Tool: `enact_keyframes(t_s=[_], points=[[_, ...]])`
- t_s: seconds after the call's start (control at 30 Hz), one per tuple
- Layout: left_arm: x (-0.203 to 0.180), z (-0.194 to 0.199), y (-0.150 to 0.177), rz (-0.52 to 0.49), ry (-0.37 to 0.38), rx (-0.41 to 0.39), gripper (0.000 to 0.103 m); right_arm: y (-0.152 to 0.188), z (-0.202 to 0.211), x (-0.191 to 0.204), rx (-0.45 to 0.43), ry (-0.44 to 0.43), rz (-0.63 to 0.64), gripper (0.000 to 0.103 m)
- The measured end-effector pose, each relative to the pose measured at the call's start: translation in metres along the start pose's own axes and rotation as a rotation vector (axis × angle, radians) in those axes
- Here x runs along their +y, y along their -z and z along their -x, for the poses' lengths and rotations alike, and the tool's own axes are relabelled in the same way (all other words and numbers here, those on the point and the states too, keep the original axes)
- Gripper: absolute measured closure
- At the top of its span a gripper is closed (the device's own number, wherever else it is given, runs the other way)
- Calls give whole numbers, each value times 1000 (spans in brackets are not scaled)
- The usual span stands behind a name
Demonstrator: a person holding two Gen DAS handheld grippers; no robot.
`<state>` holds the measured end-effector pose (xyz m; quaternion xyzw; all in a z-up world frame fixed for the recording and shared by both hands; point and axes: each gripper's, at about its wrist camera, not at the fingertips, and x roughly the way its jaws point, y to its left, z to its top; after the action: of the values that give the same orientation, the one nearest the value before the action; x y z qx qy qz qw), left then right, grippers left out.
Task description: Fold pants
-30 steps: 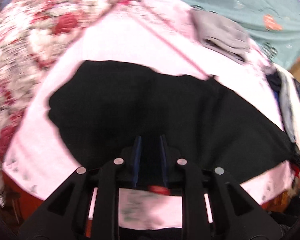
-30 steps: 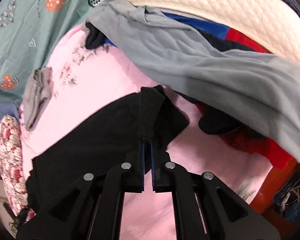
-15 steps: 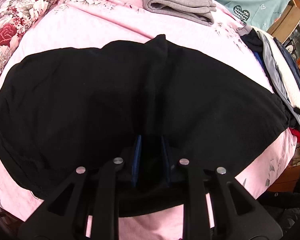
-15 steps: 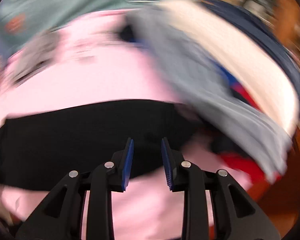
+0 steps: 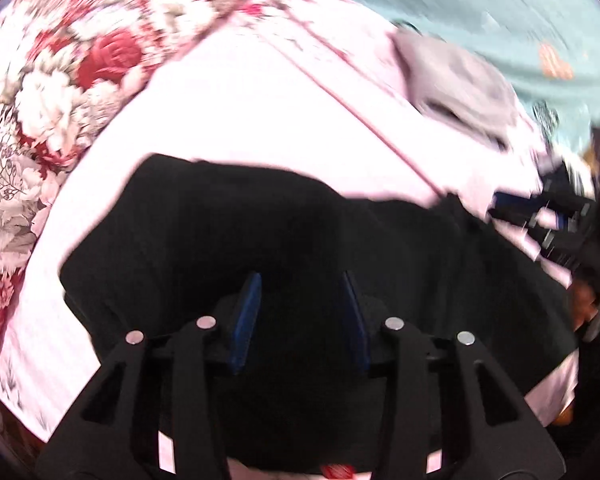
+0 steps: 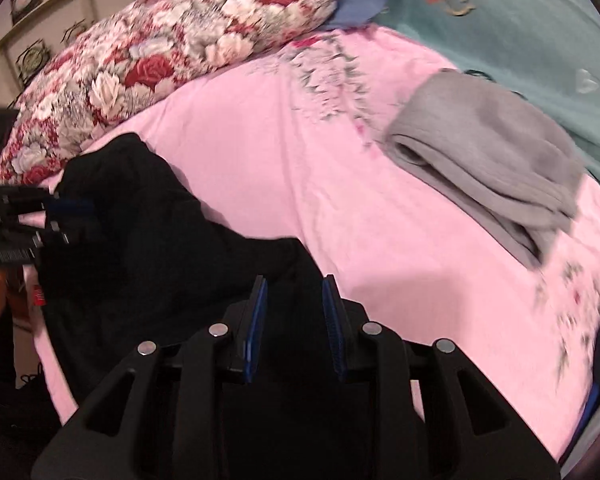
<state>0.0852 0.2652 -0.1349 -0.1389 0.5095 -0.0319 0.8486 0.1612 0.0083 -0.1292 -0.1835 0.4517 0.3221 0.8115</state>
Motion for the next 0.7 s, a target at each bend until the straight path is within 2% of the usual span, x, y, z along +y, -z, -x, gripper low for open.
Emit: enact_keyframes(t_s=[0.2,0.27,0.33,0.37,0.47,0.57,0.63,0.7], points=[[36,-17,-12,92,15,37,63,-12,-41,13,71,-44,81,74],[38,-24,-11,102,-13,49,75,-14,-48,14,81,-54,96,74],[48,-28,-8,121,-63,51,95,-15,-52,15,85,-79,100,74],[53,-28,-8,133,-83,44,99,-16,-54,16,86,-90,103,74],[55,-29,-6,157,-109,22,100,-19,-61,18,98,-125,71,96],[50,-24,-3,195,-236,-11,100,-27,-56,11,57,-83,15,98],[46,-23,-1,205,-295,-29,100,-32,-53,2,48,-70,-43,99],[32,-30,1,150,-391,-38,100,-33,-62,-4,89,-66,-96,99]])
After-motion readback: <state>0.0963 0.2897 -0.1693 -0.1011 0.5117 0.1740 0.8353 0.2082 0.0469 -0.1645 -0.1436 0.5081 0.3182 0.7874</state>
